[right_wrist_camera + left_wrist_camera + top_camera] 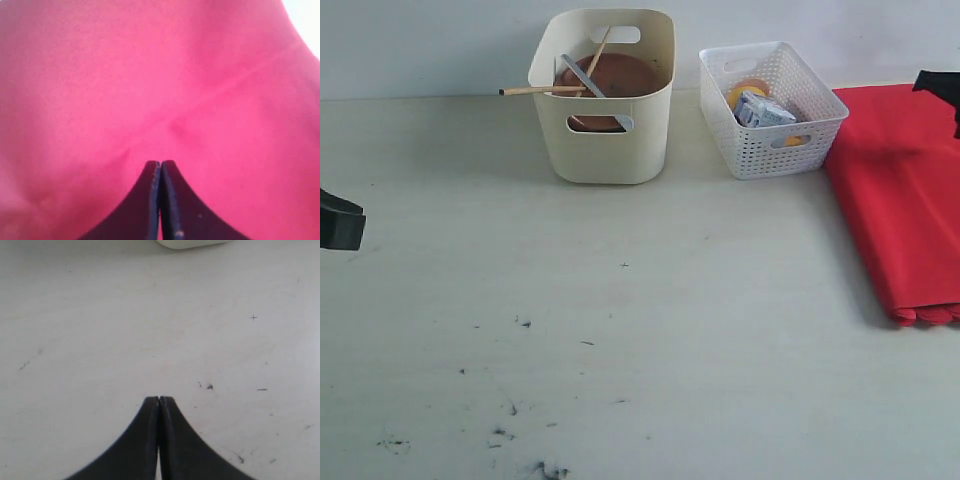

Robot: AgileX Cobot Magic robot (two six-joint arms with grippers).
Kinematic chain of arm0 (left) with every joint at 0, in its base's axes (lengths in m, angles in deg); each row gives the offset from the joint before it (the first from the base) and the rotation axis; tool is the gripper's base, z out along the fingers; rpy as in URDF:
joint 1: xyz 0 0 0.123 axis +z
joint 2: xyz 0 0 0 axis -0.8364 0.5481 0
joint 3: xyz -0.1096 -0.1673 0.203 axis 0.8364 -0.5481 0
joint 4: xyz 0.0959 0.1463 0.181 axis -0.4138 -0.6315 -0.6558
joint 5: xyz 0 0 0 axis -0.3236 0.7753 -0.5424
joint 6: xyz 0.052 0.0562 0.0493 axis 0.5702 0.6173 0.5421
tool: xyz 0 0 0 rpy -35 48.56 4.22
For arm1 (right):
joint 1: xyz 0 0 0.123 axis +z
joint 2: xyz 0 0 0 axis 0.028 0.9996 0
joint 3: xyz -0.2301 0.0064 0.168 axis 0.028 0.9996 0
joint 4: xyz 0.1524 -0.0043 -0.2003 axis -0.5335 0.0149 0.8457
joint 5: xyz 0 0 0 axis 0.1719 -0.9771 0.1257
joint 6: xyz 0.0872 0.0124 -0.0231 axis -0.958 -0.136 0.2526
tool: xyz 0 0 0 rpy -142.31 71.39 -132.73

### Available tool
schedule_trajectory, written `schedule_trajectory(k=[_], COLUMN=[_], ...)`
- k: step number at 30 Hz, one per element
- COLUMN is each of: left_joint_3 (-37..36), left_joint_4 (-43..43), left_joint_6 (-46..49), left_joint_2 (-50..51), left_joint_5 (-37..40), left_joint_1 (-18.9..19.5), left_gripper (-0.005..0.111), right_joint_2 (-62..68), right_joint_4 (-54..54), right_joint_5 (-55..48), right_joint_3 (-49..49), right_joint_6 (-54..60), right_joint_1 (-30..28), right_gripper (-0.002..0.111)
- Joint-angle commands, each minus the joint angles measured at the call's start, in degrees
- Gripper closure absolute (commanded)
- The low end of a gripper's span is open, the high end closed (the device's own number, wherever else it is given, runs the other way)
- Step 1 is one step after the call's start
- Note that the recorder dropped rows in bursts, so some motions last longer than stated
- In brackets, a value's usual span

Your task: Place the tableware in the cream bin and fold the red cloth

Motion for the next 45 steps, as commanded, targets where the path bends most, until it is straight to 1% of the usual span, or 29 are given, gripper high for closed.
schedule_trajectory(k=[1, 5, 7, 10, 13, 14, 15, 17, 19, 22, 23, 24, 26, 31, 34, 37, 40, 45], left_joint_3=[-0.2, -0.2, -0.2, -0.2, -0.2, -0.2, -0.2, -0.2, -0.2, -0.2, -0.5, -1.3, -4.2, -11.2, -13.2, -13.6, -13.6, -13.6], left_joint_4=[0.3, 0.3, 0.3, 0.3, 0.8, 0.9, 1.6, 2.2, 3.5, 4.7, 4.7, 4.9, 4.8, 4.3, 5.0, 4.6, 4.6, 4.5], left_joint_6=[-0.4, -0.4, -0.4, -0.4, -0.7, -0.7, -0.8, -1.8, -2.2, -3.0, -4.6, -5.8, -6.1, -6.1, -6.4, -6.4, -6.4, -6.4], left_joint_2=[-0.4, -0.4, -0.4, -0.4, -1.2, -1.5, -2.3, -3.5, -4.8, -8.1, -9.9, -12.5, -19.3, -31.8, -37.9, -42.3, -44.7, -45.9], left_joint_5=[0.0, 0.1, 0.1, 0.3, 1.4, 1.4, 1.4, 1.5, 1.5, 0.3, -1.1, -4.0, -8.9, -14.4, -12.1, -8.9, -8.1, -8.1], left_joint_1=[0.3, 0.3, 0.3, 0.3, 0.3, 0.3, 0.3, 0.3, 0.3, 0.3, 0.3, 0.3, 0.3, 0.3, 0.3, 0.3, 0.3, 0.3], left_gripper=[0.105, 0.105, 0.105, 0.105, 0.105, 0.105, 0.105, 0.105, 0.105, 0.105, 0.105, 0.105, 0.105, 0.105, 0.105, 0.105, 0.105, 0.105], right_joint_2=[-5.0, -5.7, -5.2, -3.5, 2.3, 3.6, 5.8, 8.0, 8.5, 4.0, 1.4, -1.7, -8.8, -21.9, -27.8, -31.5, -33.5, -34.4], right_joint_4=[-0.7, -2.2, -3.8, -9.0, -18.8, -20.4, -24.9, -29.5, -30.2, -30.3, -30.1, -30.1, -31.2, -34.0, -33.6, -33.6, -33.6, -33.6], right_joint_5=[-1.1, 4.9, 9.1, 13.3, 14.1, 13.5, 12.7, 12.5, 10.7, 5.4, 4.5, 4.0, 4.2, 7.2, 7.5, 6.2, 6.2, 6.3], right_joint_3=[7.8, 16.8, 18.5, 18.1, 12.4, 11.2, 8.1, 3.9, 0.9, 0.0, 0.3, 1.3, 5.7, 16.7, 21.8, 23.5, 23.5, 23.5], right_joint_6=[1.7, 2.3, 3.8, 10.4, 16.3, 17.6, 21.8, 26.6, 27.2, 25.6, 25.6, 26.4, 27.3, 27.3, 27.3, 27.3, 27.3, 27.3], right_joint_1=[0.6, 0.6, 0.6, 0.6, 0.6, 0.6, 0.6, 0.6, 0.6, 0.3, 0.3, 0.3, 0.5, 0.6, 0.6, 0.6, 0.6, 0.6], right_gripper=[0.108, 0.108, 0.108, 0.108, 0.108, 0.108, 0.108, 0.108, 0.108, 0.108, 0.108, 0.108, 0.108, 0.108, 0.108, 0.108, 0.108, 0.108])
